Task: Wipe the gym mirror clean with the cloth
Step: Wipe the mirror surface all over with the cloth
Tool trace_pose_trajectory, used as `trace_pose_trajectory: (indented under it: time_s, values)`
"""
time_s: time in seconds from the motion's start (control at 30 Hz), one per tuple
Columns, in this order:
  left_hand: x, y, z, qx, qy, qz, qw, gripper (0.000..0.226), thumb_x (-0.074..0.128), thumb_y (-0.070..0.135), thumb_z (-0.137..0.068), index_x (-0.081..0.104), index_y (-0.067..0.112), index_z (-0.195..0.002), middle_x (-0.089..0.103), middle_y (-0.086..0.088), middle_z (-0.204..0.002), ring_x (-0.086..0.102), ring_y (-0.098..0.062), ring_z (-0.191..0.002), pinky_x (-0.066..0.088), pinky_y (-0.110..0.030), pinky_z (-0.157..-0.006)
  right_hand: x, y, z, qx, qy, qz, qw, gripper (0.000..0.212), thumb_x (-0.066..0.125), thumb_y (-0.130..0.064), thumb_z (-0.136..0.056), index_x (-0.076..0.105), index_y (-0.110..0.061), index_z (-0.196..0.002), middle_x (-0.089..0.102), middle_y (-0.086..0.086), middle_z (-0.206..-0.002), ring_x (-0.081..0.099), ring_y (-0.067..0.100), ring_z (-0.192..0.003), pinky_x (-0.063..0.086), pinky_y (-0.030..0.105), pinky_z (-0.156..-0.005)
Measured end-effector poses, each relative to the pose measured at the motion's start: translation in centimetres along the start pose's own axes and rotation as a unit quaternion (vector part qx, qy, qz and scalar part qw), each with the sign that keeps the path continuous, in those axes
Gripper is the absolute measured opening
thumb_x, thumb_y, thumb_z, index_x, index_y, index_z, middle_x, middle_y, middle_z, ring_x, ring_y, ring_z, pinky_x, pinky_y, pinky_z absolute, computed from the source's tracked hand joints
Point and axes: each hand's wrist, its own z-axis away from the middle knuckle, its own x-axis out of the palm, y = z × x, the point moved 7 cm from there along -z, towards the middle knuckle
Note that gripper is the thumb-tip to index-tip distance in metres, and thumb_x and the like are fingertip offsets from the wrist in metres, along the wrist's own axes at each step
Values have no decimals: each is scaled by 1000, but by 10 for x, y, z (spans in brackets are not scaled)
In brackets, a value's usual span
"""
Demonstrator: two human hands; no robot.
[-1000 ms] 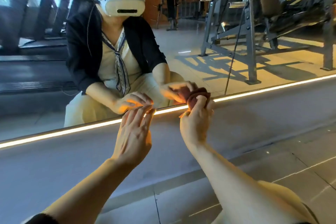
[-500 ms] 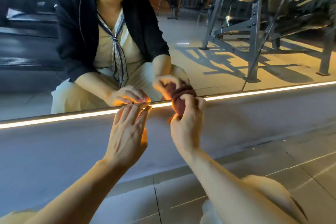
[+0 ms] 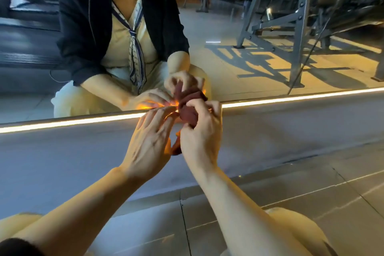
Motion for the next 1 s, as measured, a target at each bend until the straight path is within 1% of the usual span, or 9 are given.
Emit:
trace_pose_trajectory:
  time_s: [0.1,0.17,0.37,0.43,0.57,0.7,0.83,0.93,1.0]
  values:
    - [-1,-1,1,8,3,10,1000,53,37,-2,-77,59,-4,-126,54,-23,-132,47,-37,-117,35,-40,-101,-40,25,-10,156,228,-42,960,54,49,21,-73,64,-10,-115,42,2,-115,53,28,-108,41,10,-82]
    - [-1,-2,2,16,1,17,1000,57,36,-2,-76,58,-4,-128,53,-22,-134,46,-38,-120,34,-40,-104,-55,48,-14,249,303,-52,918,57,47,21,-78,58,-8,-125,39,8,-119,54,35,-110,48,23,-94]
    - [-2,-7,2,42,-26,41,998,58,28,2,-78,57,-3,-128,52,-22,-135,47,-39,-117,36,-40,-102,0,26,11,242,102,-74,962,46,42,5,-79,61,-20,-113,41,2,-113,61,21,-88,51,20,-73]
    - [-5,-9,4,49,-34,45,997,59,27,4,-79,57,-3,-129,52,-22,-136,47,-38,-118,37,-41,-102,-5,24,12,265,134,-109,949,37,43,6,-87,62,-21,-103,40,-2,-105,59,13,-82,51,13,-66]
    - [-15,-14,9,49,-38,44,997,56,33,1,-80,58,-4,-130,52,-22,-138,46,-38,-125,38,-46,-107,-33,43,4,288,270,-96,914,44,51,14,-80,56,-23,-103,38,0,-107,59,31,-97,54,40,-91]
    - [-20,-21,15,55,-53,39,996,58,27,6,-80,59,-3,-128,54,-21,-135,49,-38,-123,37,-43,-106,2,24,19,269,187,-80,941,44,48,8,-80,63,-23,-107,42,-4,-104,57,25,-94,50,39,-94]
    - [-30,-31,23,58,-62,39,996,60,29,14,-79,60,-2,-127,55,-21,-134,49,-37,-119,40,-45,-103,28,-1,41,225,122,-127,958,30,48,2,-79,68,-20,-88,44,-11,-95,65,16,-80,57,22,-65]
    - [-40,-41,28,49,-60,35,996,56,39,0,-76,59,-4,-127,54,-23,-134,48,-39,-119,42,-48,-102,0,5,27,186,261,-78,944,42,49,-3,-74,65,-20,-108,46,-9,-107,62,37,-100,56,44,-85]
    - [-44,-49,33,44,-63,36,996,58,44,-6,-72,60,-3,-127,54,-23,-134,47,-39,-120,41,-48,-103,-9,5,14,168,284,-20,944,51,54,5,-77,59,-10,-125,46,10,-127,55,41,-114,49,49,-98]
